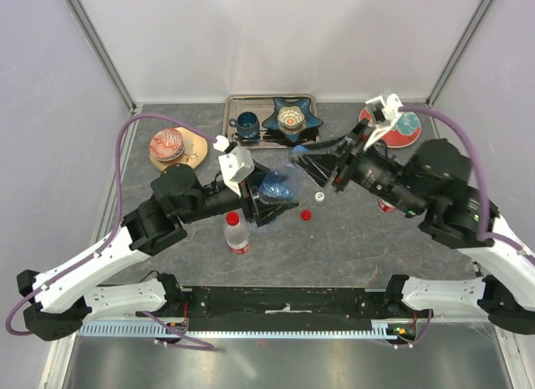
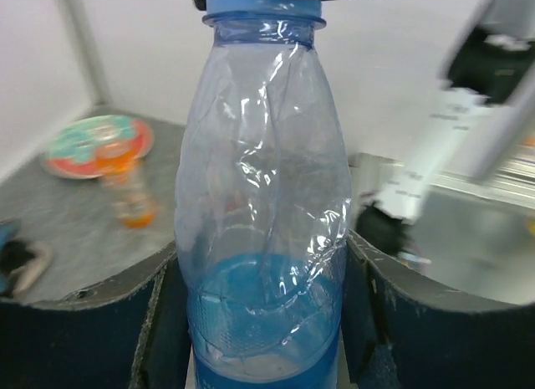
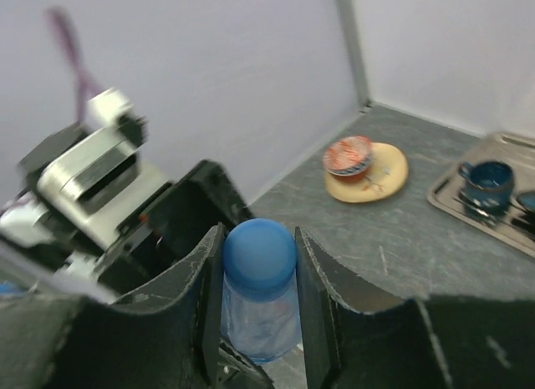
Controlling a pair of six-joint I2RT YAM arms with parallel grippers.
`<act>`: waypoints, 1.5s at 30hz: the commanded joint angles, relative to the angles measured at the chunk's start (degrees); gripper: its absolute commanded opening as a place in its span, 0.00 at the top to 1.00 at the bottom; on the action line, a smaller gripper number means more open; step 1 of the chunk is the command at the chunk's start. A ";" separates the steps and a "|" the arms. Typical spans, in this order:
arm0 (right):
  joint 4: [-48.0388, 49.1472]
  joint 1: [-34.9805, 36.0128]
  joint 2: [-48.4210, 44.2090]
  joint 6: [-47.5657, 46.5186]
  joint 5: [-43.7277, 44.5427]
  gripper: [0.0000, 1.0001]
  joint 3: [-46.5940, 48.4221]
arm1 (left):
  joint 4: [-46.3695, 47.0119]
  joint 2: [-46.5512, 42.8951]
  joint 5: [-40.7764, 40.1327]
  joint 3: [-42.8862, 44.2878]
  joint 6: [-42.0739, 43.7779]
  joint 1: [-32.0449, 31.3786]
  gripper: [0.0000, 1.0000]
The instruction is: Unscrew the bottle caps
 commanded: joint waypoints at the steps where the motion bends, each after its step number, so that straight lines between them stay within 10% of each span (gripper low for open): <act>1: 0.76 -0.24 -1.32 -9.81 -23.46 1.00 -2.98 | 3.49 -0.05 30.71 4.90 -10.21 0.07 0.49; 18: 6.83 -0.24 -6.52 -16.32 -54.72 1.00 -11.95 | 38.02 6.10 57.10 -0.72 -39.21 4.64 0.47; 28: 6.49 -0.24 -7.48 -15.19 -52.90 1.00 -12.14 | 23.65 5.93 56.16 2.35 -28.53 5.25 0.51; 37: 1.83 -0.24 -9.51 -13.43 -34.69 0.15 -7.21 | 8.42 2.85 49.90 1.83 -16.11 7.28 0.51; 45: 3.57 -0.24 -9.68 -9.22 -23.98 0.02 -3.79 | 4.57 2.15 37.71 2.35 -11.37 7.19 0.52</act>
